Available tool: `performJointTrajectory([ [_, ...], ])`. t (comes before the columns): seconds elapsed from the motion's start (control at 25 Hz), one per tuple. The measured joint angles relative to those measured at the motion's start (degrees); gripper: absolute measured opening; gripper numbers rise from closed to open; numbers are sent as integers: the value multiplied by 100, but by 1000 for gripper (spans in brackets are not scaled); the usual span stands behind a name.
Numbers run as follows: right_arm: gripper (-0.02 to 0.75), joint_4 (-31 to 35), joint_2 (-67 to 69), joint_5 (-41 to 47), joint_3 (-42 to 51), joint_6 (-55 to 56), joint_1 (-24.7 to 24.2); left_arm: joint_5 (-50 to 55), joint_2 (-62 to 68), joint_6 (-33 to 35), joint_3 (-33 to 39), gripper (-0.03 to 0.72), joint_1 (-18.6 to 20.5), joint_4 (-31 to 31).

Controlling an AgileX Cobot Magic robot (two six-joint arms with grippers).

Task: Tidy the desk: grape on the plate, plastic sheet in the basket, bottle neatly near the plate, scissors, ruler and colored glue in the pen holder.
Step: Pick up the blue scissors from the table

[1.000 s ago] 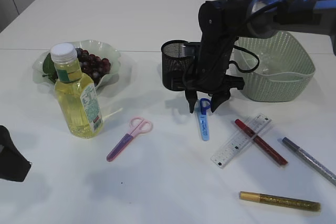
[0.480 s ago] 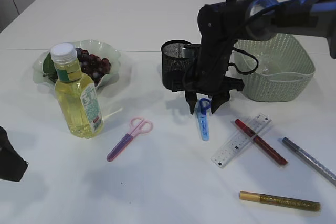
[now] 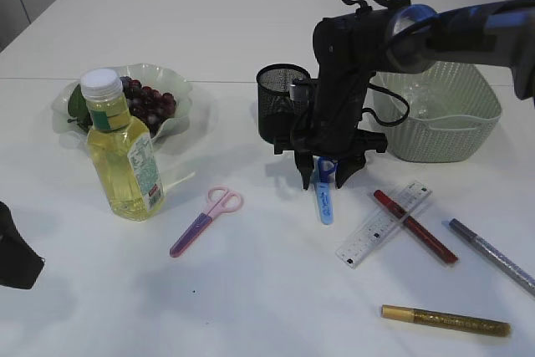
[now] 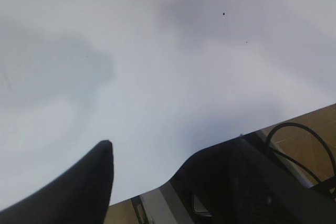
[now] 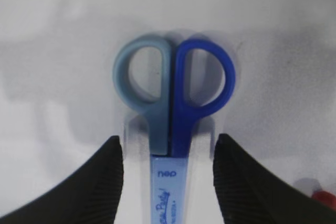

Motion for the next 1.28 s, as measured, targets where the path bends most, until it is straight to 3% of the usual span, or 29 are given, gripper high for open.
performJointTrajectory([
  [0.4,428,45,64,0,0,13,0,0,0,0,0,506,0,0],
  [0.68,207,45,76,0,-4,13,0,0,0,0,0,506,0,0],
  [1.28,195,58,76,0,-4,13,0,88,0,0,0,506,0,0],
])
